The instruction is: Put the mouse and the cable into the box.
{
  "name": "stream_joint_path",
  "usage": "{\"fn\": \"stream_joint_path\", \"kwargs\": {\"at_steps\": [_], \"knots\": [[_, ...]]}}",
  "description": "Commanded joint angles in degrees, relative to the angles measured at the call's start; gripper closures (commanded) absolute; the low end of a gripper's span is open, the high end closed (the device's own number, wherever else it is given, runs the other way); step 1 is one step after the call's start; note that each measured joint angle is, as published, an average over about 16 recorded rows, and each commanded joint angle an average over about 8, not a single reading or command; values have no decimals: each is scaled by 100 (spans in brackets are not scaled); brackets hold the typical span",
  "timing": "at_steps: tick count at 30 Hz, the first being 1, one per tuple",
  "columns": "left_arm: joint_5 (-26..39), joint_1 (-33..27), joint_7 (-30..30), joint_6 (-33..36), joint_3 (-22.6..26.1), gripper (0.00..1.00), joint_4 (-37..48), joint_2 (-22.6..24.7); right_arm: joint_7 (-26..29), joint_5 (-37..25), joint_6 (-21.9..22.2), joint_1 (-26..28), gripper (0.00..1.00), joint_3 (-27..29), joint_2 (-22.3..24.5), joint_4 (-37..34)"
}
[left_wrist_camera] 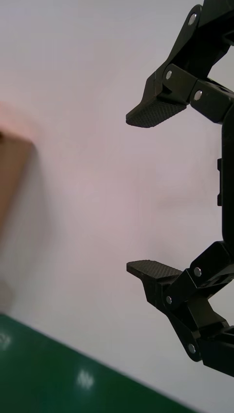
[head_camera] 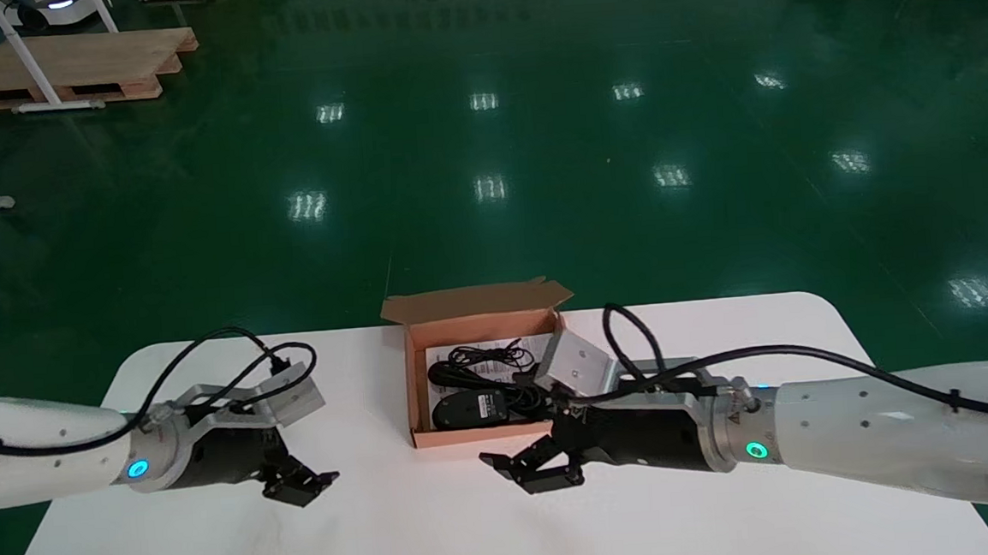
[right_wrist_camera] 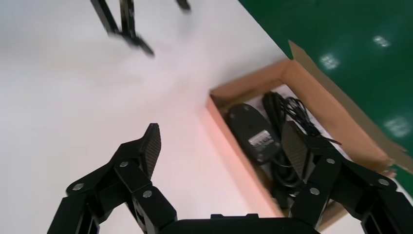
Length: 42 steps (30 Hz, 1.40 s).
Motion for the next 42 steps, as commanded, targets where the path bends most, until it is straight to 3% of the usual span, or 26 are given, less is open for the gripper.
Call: {"fn": "stream_joint_path", "kwargs": {"at_steps": [1, 30, 36, 42], "knots": [[-374, 129, 127, 174, -192, 0, -124, -112, 9, 196, -190, -118, 0, 182, 146, 123], [-5776, 1990, 1960, 2685, -2971, 0, -1912, -1732, 134, 3009, -2912, -1806, 0, 2796, 2243, 1897], [-6664, 2289, 2243, 3093, -3425, 0, -2203, -1994, 146, 3306, -3198, -1977, 0, 3068, 2457, 2077], [-6975, 2395, 2312, 3237, -3582, 0, -2302, -2084, 149, 3367, -3251, -2006, 0, 3117, 2491, 2105]]}}
